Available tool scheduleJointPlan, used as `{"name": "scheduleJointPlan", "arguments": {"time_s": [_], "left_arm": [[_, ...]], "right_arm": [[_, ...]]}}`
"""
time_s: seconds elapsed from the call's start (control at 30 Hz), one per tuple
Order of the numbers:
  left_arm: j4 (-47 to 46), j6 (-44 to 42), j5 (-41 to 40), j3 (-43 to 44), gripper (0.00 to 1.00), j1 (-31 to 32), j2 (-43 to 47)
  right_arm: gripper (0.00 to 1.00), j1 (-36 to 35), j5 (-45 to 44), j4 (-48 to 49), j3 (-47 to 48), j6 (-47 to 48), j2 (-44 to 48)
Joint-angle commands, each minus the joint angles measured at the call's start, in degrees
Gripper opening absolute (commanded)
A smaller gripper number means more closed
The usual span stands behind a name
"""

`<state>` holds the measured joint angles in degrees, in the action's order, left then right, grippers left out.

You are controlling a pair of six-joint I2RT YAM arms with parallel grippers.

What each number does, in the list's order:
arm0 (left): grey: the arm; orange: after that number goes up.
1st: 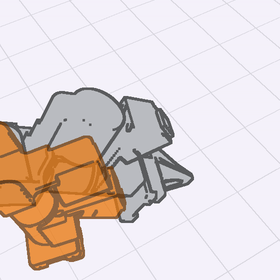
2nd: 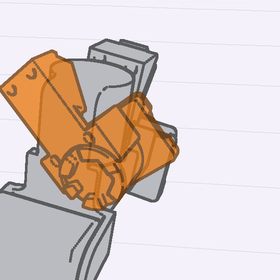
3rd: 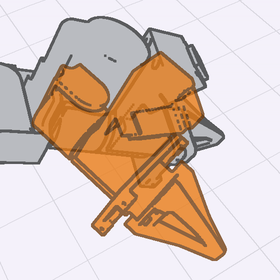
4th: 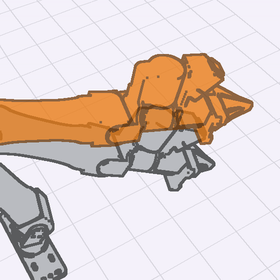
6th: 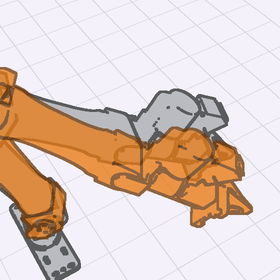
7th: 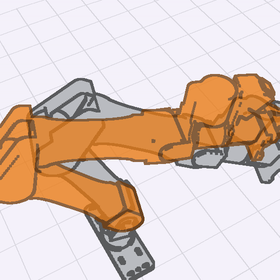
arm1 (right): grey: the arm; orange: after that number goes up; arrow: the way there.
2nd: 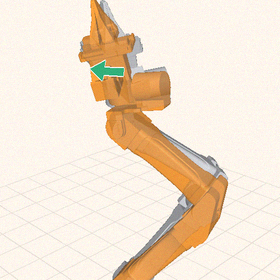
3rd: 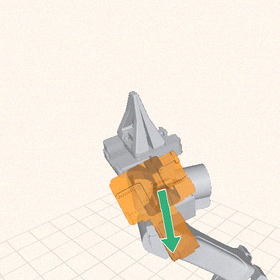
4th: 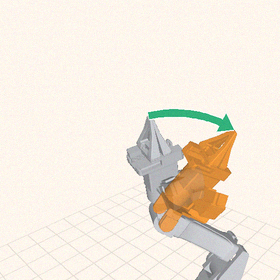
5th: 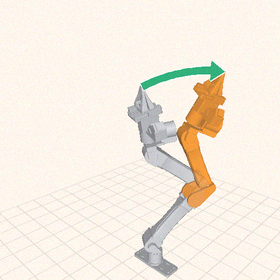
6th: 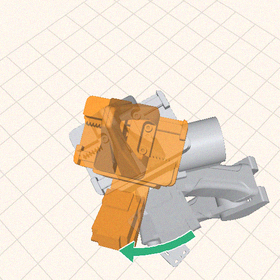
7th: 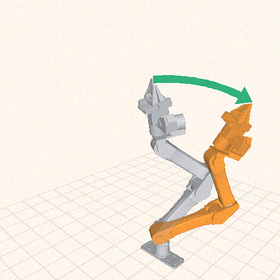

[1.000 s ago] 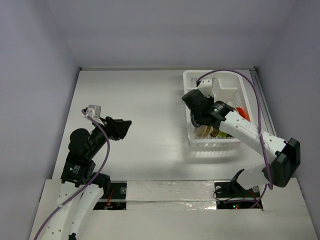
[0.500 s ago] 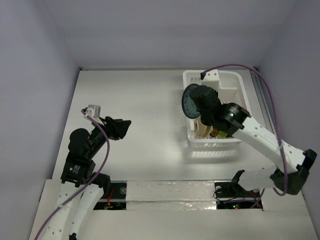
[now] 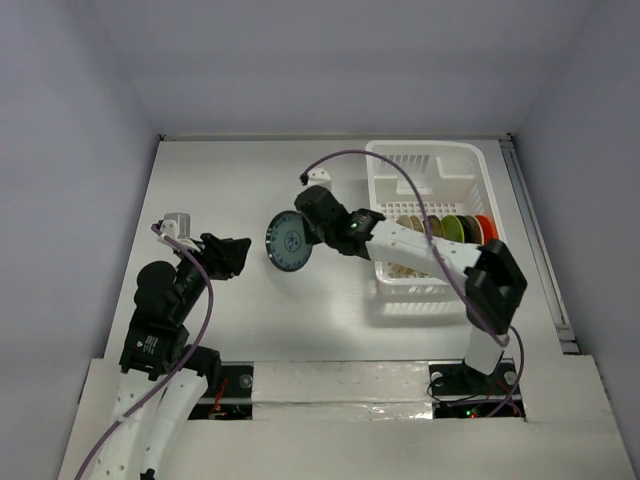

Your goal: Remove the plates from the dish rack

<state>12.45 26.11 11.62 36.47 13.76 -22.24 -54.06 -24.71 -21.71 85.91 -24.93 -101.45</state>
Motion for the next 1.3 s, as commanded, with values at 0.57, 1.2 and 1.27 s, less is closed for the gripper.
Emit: {"name": "scheduleJointPlan", "arguments": {"time_s": [0.57, 1.2, 1.27], "left_arm": [[-1.9, 0.43, -0.54, 1.5, 0.45, -0.22, 0.35], [-2.25, 0.17, 0.16, 1.41, 0.44, -0.75, 0.0], [-2.16, 0.08, 0.34, 1.5, 0.44, -0.75, -0.17]], "right_arm": [[0.45, -0.25, 1.25, 9.85, -2.85, -7.42, -12.03], [0.0, 4.39, -12.1, -3.4, -20.51, -3.89, 31.56], [0.0, 5.89, -14.48, -9.64, -21.83, -5.73, 34.11]]}}
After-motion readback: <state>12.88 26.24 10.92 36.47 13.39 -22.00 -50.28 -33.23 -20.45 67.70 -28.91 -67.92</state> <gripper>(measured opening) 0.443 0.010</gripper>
